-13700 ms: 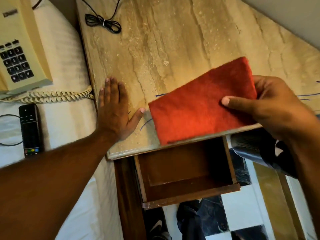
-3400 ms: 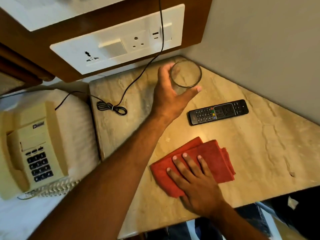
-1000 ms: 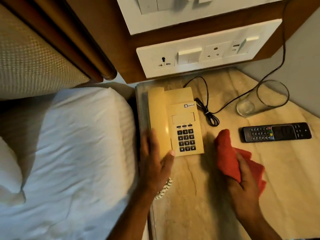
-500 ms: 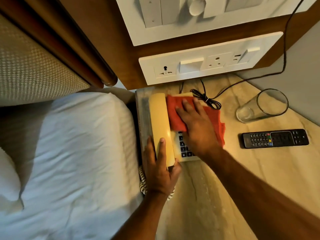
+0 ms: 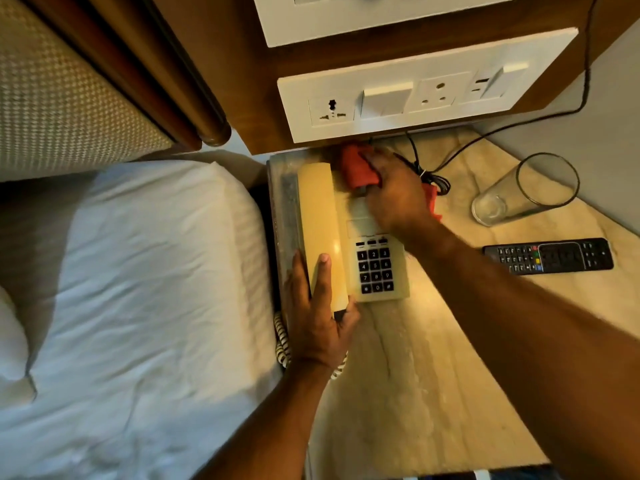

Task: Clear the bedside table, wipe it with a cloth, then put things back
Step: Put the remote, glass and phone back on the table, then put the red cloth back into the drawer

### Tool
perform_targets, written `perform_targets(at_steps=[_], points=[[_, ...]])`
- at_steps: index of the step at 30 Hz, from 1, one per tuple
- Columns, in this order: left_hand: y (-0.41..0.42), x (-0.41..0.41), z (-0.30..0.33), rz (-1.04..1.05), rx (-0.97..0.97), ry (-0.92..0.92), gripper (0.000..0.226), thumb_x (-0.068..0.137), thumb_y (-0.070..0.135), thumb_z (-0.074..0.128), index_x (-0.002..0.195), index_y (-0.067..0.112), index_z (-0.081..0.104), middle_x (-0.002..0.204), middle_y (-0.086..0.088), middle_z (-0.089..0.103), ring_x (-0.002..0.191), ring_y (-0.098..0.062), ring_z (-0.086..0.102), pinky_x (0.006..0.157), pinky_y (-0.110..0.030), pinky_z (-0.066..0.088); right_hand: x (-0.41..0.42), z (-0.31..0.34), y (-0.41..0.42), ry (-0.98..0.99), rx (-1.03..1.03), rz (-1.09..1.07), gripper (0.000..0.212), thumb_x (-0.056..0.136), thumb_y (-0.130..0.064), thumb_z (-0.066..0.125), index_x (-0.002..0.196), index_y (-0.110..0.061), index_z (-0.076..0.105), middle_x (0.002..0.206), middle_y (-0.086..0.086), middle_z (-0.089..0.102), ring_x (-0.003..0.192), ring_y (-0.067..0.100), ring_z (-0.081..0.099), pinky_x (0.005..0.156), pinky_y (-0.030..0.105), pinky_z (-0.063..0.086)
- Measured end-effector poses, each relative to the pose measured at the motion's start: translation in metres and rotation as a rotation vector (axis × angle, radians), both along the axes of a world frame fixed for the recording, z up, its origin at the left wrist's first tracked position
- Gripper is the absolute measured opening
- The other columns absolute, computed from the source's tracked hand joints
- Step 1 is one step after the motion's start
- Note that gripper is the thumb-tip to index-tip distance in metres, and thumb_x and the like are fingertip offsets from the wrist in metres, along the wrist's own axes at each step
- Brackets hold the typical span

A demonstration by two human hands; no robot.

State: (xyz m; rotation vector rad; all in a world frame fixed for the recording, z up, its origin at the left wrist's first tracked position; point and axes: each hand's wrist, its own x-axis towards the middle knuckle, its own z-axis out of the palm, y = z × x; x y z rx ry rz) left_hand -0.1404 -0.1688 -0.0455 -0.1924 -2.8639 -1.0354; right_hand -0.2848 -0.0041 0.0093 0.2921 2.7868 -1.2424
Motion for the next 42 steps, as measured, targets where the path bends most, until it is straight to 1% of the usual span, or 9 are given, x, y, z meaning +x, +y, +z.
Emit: perform_targets(at_steps=[2, 6, 13, 17, 23, 29, 35, 39, 42], points=[[0.001, 0.0, 0.002, 0.006, -0.015, -0.009, 0.075, 0.084, 0.033, 0.064, 0.15, 0.013, 0.033, 0.153, -0.033, 0.036, 0.138, -0.048, 0.041, 0.105, -0.06, 0.044, 0.016, -0.002, 0.002, -0.006, -0.01, 0.0, 0.064, 0.092, -0.002, 0.056, 0.151, -0.022, 0.042, 0.159, 0.007, 0.037, 0.143, 0.03, 0.038, 0.119, 0.032, 0.026], [0.002, 0.0, 0.008, 0.0, -0.035, -0.032, 0.077, 0.082, 0.034, 0.065, 0.149, 0.013, 0.032, 0.152, -0.034, 0.036, 0.139, -0.049, 0.041, 0.102, -0.063, 0.044, 0.129, -0.013, 0.011, 0.019, 0.121, 0.179, 0.07, 0.093, -0.007, 0.057, 0.155, -0.027, 0.032, 0.167, 0.005, 0.012, 0.153, 0.034, 0.015, 0.12, 0.052, 0.017], [0.003, 0.0, 0.01, 0.012, -0.067, -0.091, 0.075, 0.084, 0.039, 0.058, 0.149, 0.015, 0.028, 0.151, -0.036, 0.036, 0.136, -0.053, 0.041, 0.1, -0.066, 0.046, 0.286, -0.048, 0.049, -0.033, 0.526, 0.402, 0.076, 0.078, -0.037, 0.052, 0.151, -0.026, 0.036, 0.159, 0.01, 0.039, 0.151, 0.033, 0.022, 0.115, 0.064, 0.019], [0.003, 0.0, 0.017, -0.026, -0.131, -0.098, 0.077, 0.086, 0.043, 0.055, 0.151, 0.016, 0.023, 0.154, -0.037, 0.03, 0.141, -0.052, 0.035, 0.102, -0.067, 0.043, 0.293, -0.058, 0.051, 0.004, 0.569, 0.348, 0.07, 0.085, -0.046, 0.046, 0.151, -0.025, 0.041, 0.161, 0.009, 0.035, 0.152, 0.036, 0.023, 0.116, 0.067, 0.016], [-0.01, 0.061, 0.028, -0.096, -0.338, -0.001, 0.086, 0.096, 0.056, 0.036, 0.157, 0.0, 0.012, 0.162, -0.031, 0.018, 0.152, -0.044, 0.016, 0.124, -0.059, 0.009, 0.295, -0.064, 0.053, 0.074, 0.556, 0.328, 0.066, 0.091, -0.048, 0.039, 0.152, -0.025, 0.041, 0.164, 0.007, 0.031, 0.152, 0.035, 0.02, 0.117, 0.067, 0.014], [-0.003, 0.157, 0.009, -0.363, -0.494, -0.214, 0.07, 0.085, 0.037, 0.046, 0.142, -0.003, 0.05, 0.156, -0.02, 0.033, 0.14, -0.043, 0.043, 0.111, -0.06, 0.025, 0.297, -0.068, 0.054, 0.094, 0.534, 0.326, 0.067, 0.091, -0.048, 0.044, 0.154, -0.026, 0.038, 0.164, 0.007, 0.03, 0.153, 0.034, 0.017, 0.118, 0.066, 0.013], [0.002, 0.15, 0.005, -0.28, -0.576, -0.266, 0.082, 0.082, 0.043, 0.042, 0.15, -0.003, 0.035, 0.16, -0.027, 0.028, 0.15, -0.038, 0.025, 0.121, -0.057, 0.012, 0.294, -0.058, 0.052, 0.058, 0.511, 0.334, 0.066, 0.088, -0.045, 0.047, 0.151, -0.026, 0.04, 0.161, 0.007, 0.036, 0.149, 0.035, 0.027, 0.118, 0.063, 0.013], [0.002, 0.152, 0.003, -0.299, -0.622, -0.248, 0.082, 0.088, 0.046, 0.038, 0.153, -0.003, 0.029, 0.162, -0.027, 0.022, 0.152, -0.041, 0.018, 0.122, -0.062, 0.014, 0.294, -0.047, 0.049, 0.083, 0.467, 0.279, 0.063, 0.081, -0.033, 0.061, 0.143, -0.02, 0.053, 0.153, 0.007, 0.048, 0.142, 0.034, 0.041, 0.114, 0.061, 0.026], [-0.001, 0.152, -0.005, -0.306, -0.629, -0.209, 0.082, 0.091, 0.048, 0.036, 0.155, -0.002, 0.025, 0.164, -0.025, 0.018, 0.154, -0.04, 0.012, 0.123, -0.062, 0.009, 0.308, -0.042, 0.051, 0.158, 0.412, 0.22, 0.059, 0.072, -0.02, 0.078, 0.128, -0.007, 0.064, 0.131, 0.014, 0.066, 0.114, 0.037, 0.062, 0.094, 0.051, 0.046]])
